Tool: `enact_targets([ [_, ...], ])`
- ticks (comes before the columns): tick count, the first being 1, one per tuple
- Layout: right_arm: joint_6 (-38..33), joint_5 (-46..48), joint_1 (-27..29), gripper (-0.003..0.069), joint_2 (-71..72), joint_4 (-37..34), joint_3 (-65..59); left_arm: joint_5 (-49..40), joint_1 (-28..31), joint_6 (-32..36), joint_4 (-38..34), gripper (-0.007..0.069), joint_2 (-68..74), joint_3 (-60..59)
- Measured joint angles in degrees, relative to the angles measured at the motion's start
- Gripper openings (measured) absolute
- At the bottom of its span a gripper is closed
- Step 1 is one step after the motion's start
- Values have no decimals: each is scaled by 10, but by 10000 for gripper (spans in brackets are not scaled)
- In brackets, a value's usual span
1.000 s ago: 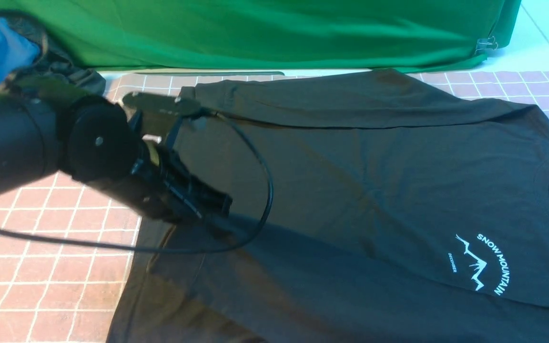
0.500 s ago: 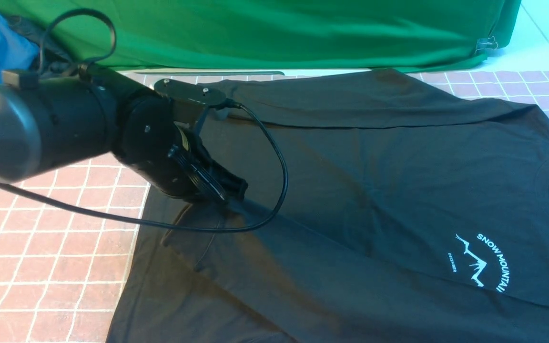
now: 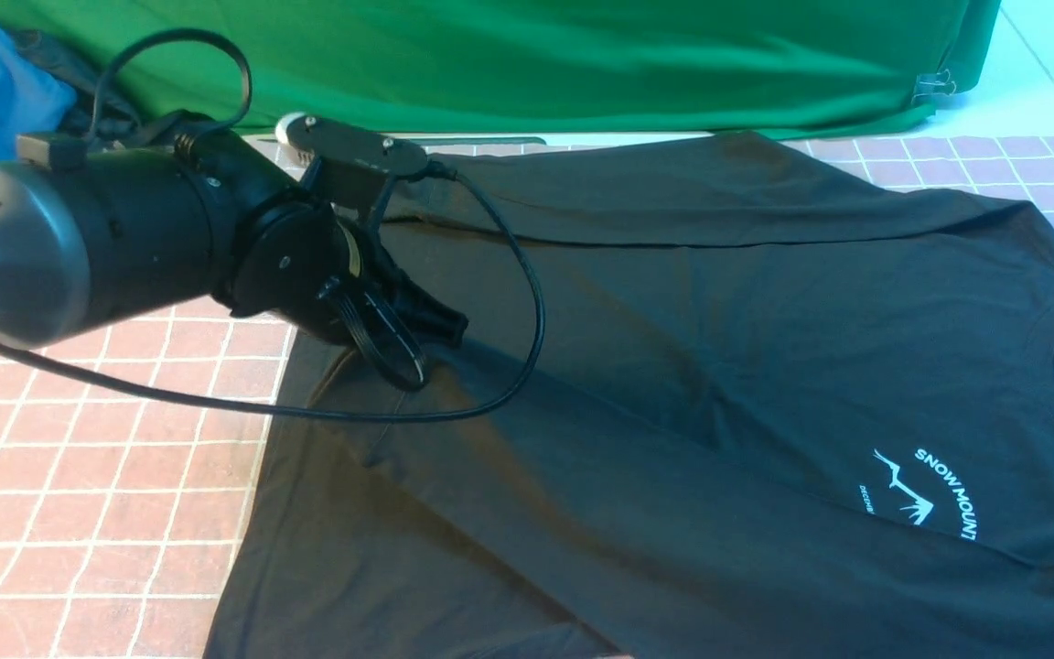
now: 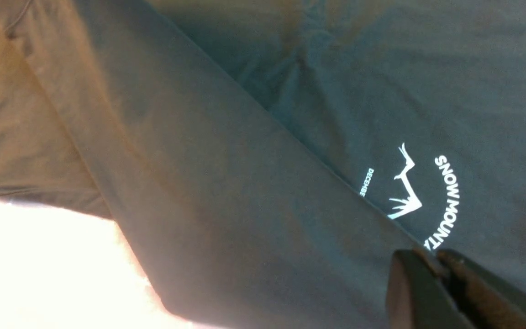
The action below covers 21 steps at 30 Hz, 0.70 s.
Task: Fold a long-sleeved shirt over a pink coffee tablecloth.
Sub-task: 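Fold the left side of the black T-shirt inward over its body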
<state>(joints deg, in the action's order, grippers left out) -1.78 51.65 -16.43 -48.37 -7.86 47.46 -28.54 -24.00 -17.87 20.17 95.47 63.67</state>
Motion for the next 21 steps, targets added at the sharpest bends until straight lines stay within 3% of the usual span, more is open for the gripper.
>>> enact_targets([
  [14,0,-2,0,108,0,-1,0,35,29,-23,21,32,47,0],
  [21,0,-2,0,115,0,-1,0,99,35,-26,30,50,49,0],
])
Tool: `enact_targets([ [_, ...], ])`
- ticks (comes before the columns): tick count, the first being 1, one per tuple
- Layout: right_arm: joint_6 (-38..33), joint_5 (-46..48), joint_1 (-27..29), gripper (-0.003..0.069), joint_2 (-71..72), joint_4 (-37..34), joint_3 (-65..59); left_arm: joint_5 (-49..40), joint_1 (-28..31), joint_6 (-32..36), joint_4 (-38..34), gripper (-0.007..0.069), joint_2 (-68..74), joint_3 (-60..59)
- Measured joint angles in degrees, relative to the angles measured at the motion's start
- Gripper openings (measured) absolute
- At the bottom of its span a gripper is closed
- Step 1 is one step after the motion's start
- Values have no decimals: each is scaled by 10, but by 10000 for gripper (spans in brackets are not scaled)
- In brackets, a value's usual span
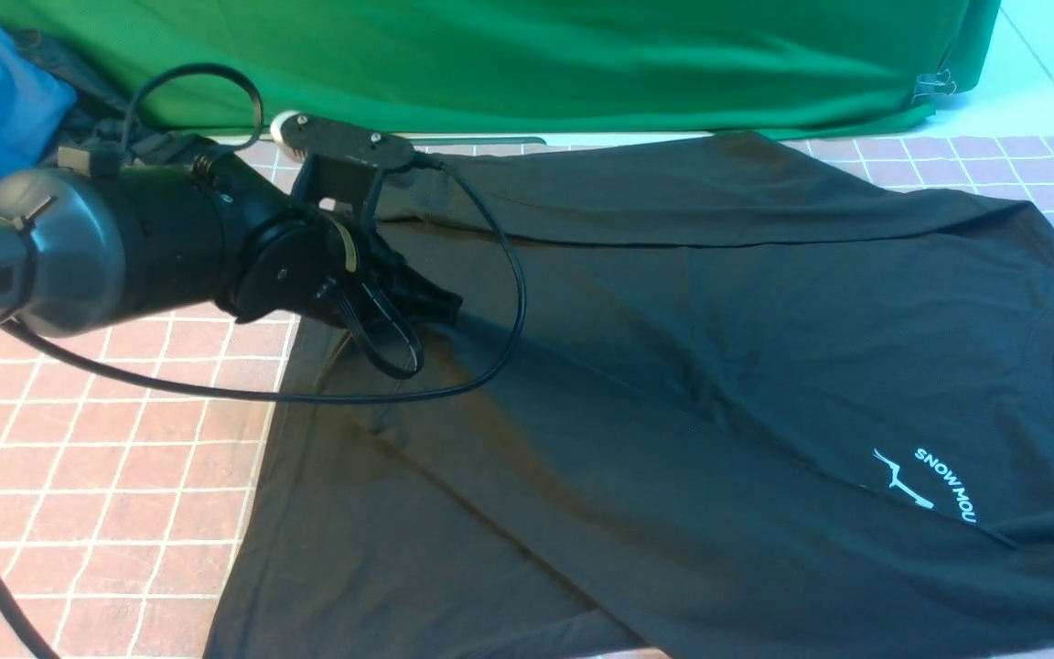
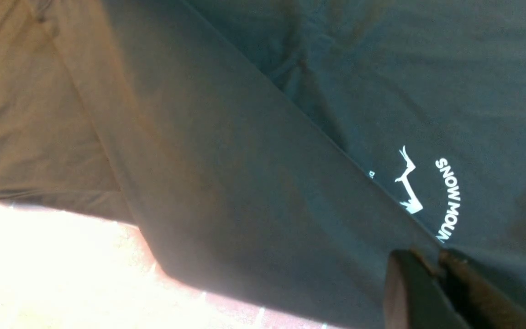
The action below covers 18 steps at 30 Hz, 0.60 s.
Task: Fold a long-sleeved shirt over a pink coffee tablecloth.
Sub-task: 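Fold the left side of the black T-shirt inward over its body, then grab the top left corner of the dark shirt with the left gripper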
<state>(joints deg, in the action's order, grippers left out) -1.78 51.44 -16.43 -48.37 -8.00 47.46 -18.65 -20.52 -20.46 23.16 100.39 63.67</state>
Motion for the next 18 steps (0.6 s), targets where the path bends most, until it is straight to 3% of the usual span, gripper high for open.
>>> enact_targets([
  [8,0,0,0,123,0,0,0,10,11,-8,12,269,0,0],
  [11,0,0,0,123,0,0,0,1,26,-78,10,324,1,19],
  [14,0,0,0,124,0,0,0,-31,47,-152,-28,310,3,72],
  [18,0,-2,0,124,0,-1,0,-146,97,-119,-177,201,32,205],
])
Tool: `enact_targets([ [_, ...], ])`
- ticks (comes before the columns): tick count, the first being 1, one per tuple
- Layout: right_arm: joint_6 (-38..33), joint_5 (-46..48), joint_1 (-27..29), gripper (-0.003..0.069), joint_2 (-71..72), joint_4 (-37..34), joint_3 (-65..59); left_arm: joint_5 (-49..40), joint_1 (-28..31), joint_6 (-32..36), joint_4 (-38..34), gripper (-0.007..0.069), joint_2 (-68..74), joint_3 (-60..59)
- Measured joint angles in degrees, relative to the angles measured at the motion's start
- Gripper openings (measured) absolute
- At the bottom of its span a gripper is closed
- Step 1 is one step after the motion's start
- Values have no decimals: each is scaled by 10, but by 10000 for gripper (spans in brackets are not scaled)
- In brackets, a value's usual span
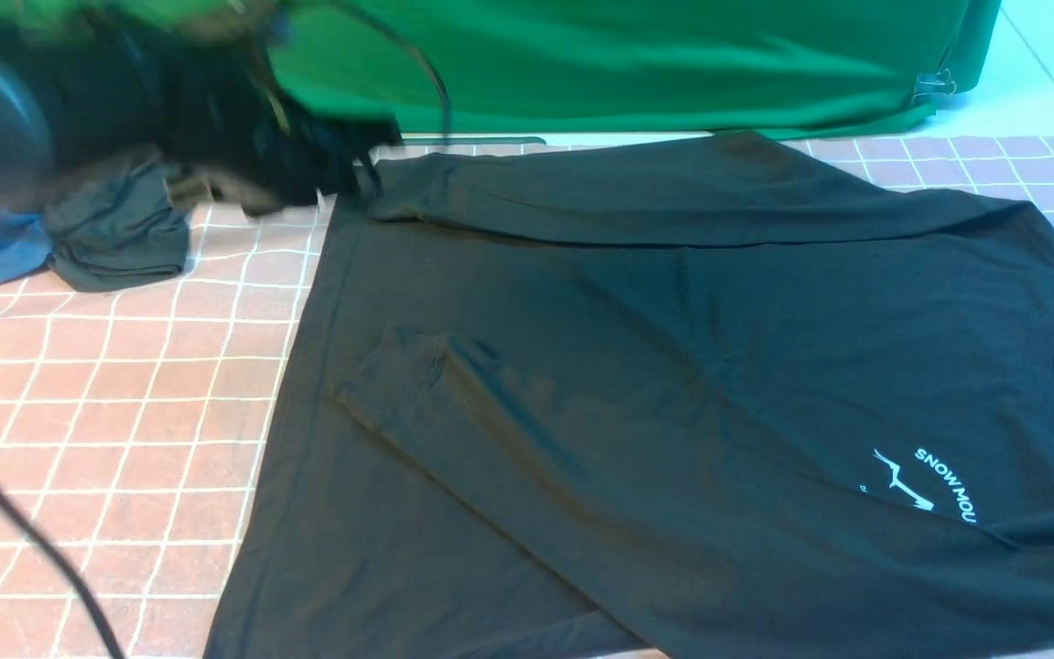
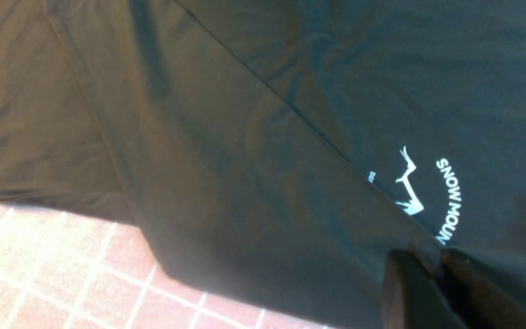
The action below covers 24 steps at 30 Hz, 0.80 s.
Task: Fold a long-sleeved shirt over a pink coffee tablecloth.
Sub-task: 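Grab the top left corner of the dark shirt with the left gripper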
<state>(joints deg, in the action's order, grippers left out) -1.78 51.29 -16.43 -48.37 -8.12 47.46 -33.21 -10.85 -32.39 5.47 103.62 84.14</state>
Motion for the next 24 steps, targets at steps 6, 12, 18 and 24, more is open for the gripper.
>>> enact_targets([
  [6,0,0,0,127,0,-1,0,-102,38,99,-138,80,106,189],
  [12,0,0,0,134,0,-1,0,-78,40,107,-138,125,195,269],
  [18,0,0,0,142,0,-1,0,-28,40,107,-138,344,283,296],
  [24,0,0,0,143,0,-1,0,14,40,106,-133,499,324,296],
])
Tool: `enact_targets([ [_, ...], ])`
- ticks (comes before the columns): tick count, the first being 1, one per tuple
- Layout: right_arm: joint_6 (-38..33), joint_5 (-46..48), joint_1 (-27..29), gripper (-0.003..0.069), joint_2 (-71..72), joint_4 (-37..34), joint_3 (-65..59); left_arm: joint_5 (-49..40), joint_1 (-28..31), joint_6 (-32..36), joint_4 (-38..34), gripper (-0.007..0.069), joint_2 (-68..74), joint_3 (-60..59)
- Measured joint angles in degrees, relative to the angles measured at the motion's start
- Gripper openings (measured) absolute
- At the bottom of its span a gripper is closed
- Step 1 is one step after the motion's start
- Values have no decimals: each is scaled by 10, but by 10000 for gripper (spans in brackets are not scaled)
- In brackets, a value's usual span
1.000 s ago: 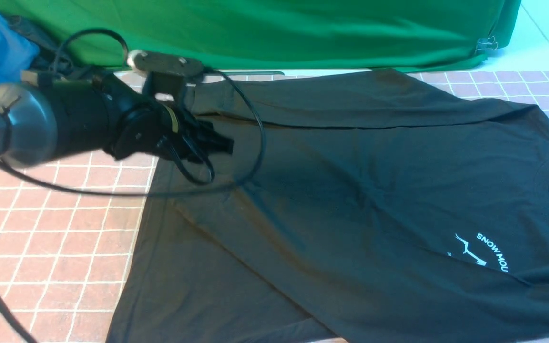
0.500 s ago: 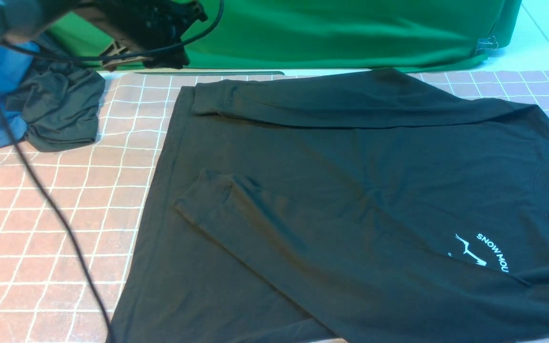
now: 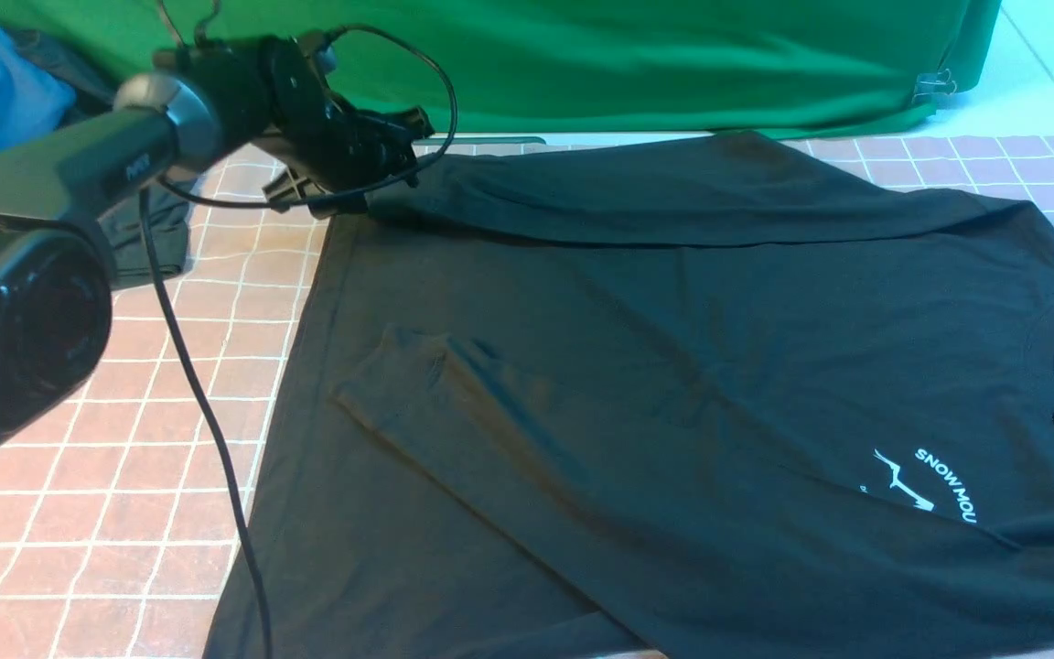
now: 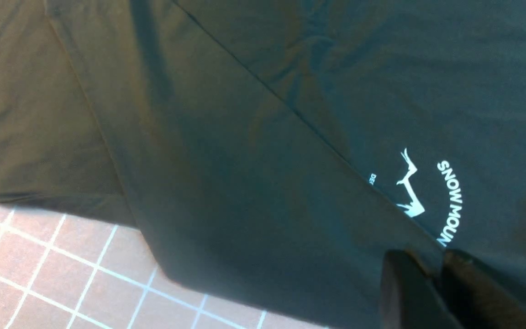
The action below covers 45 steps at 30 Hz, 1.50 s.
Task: Fold a long-sleeved shirt over a pink coffee tablecloth.
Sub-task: 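Grab the top left corner of the dark shirt with the left gripper, then fold the left side of the dark shirt inward over its body with the left gripper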
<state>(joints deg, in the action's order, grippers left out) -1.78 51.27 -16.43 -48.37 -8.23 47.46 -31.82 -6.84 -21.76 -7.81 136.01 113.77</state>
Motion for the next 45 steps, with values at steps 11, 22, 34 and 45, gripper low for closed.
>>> enact_targets([
  [11,0,-4,0,143,0,0,0,16,0,3,17,521,11,1],
  [22,0,-4,0,143,0,0,0,0,-5,81,11,232,15,2],
  [34,0,-4,0,143,0,0,0,-31,-10,119,10,15,-54,2],
  [45,-2,-4,0,143,0,0,0,-147,-11,120,-5,15,-123,2],
])
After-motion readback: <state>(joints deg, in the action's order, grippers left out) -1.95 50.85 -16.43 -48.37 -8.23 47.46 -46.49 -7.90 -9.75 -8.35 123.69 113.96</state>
